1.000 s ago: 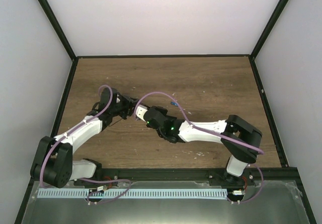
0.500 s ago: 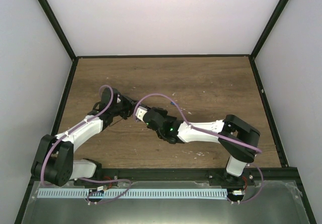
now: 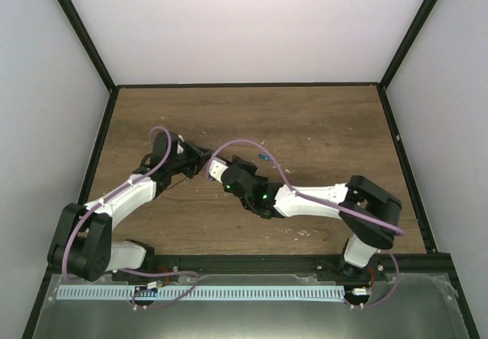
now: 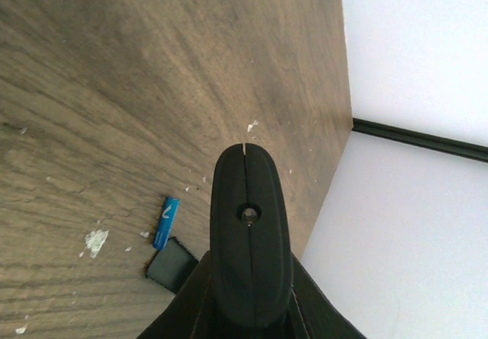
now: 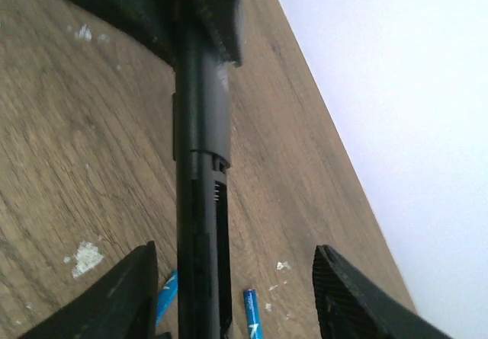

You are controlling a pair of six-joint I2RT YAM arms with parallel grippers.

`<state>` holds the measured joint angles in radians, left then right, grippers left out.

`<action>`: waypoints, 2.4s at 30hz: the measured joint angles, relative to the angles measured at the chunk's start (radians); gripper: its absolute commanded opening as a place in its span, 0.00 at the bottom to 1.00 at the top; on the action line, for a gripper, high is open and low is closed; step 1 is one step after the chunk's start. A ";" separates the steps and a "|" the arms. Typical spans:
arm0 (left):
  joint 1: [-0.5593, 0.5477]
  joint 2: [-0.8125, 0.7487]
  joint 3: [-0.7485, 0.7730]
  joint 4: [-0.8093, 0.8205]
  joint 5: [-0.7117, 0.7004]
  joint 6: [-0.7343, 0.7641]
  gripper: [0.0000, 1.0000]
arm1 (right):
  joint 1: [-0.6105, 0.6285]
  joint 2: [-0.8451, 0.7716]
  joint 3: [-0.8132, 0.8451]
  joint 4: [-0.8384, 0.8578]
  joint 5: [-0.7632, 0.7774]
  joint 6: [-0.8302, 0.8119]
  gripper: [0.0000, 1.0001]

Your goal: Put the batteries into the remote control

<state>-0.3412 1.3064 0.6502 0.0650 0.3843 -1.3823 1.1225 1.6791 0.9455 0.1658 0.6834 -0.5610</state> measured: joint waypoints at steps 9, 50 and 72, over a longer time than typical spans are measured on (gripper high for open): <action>0.026 -0.024 0.000 0.002 -0.009 0.176 0.00 | -0.054 -0.193 -0.021 -0.052 -0.144 0.133 0.72; 0.185 -0.136 0.025 0.039 0.452 0.783 0.00 | -0.489 0.042 0.155 -0.610 -0.761 0.475 0.49; 0.185 -0.079 0.037 0.091 0.482 0.750 0.00 | -0.484 0.118 0.159 -0.645 -0.795 0.439 0.51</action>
<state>-0.1566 1.2270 0.6868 0.1562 0.8661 -0.6327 0.6380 1.7973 1.1046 -0.4793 -0.1120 -0.1223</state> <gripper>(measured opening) 0.162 0.512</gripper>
